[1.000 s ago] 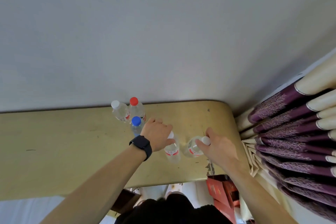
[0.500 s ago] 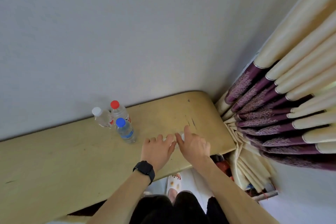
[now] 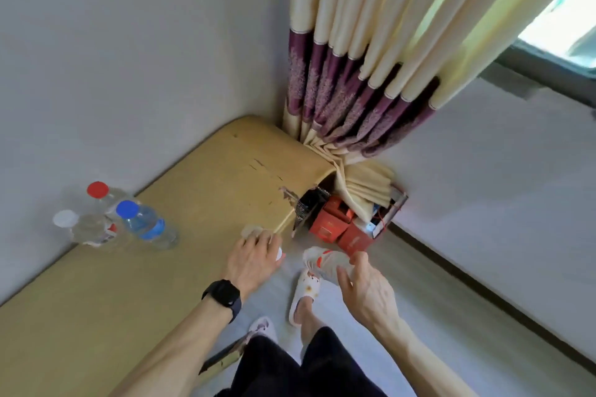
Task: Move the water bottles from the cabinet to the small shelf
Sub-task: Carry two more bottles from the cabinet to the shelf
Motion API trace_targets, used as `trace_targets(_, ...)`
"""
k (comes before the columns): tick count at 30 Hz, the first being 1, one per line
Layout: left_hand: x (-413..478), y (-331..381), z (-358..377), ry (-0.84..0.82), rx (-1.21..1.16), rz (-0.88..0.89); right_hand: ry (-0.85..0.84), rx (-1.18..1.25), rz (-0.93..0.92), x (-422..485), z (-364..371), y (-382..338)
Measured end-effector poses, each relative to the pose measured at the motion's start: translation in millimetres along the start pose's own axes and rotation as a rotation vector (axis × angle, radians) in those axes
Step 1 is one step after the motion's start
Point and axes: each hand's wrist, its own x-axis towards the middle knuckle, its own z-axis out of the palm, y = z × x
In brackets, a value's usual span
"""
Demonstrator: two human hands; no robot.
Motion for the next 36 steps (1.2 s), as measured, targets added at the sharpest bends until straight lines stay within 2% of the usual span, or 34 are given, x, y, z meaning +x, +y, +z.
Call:
trace_targets(6, 21, 127, -28, -0.352, -0.096, 0.262, 0.014, -0.013, 0.356, -125, -11, 97)
trace_targets(10, 16, 254, -37, -0.444, -0.026, 0.624, 0.100, 0.112, 0.632, -220, -21, 164)
trace_targets(13, 14, 360, -46, -0.385, 0.016, 0.924, 0.213, 0.189, 0.777, -292, -26, 210)
trace_targets(18, -5, 536, -54, -0.319, 0.117, 1.315, 0.358, 0.198, 1.043, -411, -48, 283)
trace_targets(22, -41, 663, -63, -0.310, 0.160, 1.512, 0.547, 0.222, 1.131, -504, -77, 339)
trace_targets(29, -66, 866, -87, -0.105, 0.079, 1.952, 0.885, 0.166, 1.378, -637, -144, 417)
trace_targets(32, -80, 950, -102, -0.021, 0.032, 2.075, 0.973, 0.126, 1.505, -680, -171, 448)
trace_targets(36, -98, 1060, -136, -0.034, -0.107, 2.174, 1.025, 0.124, 1.665, -727, -208, 497)
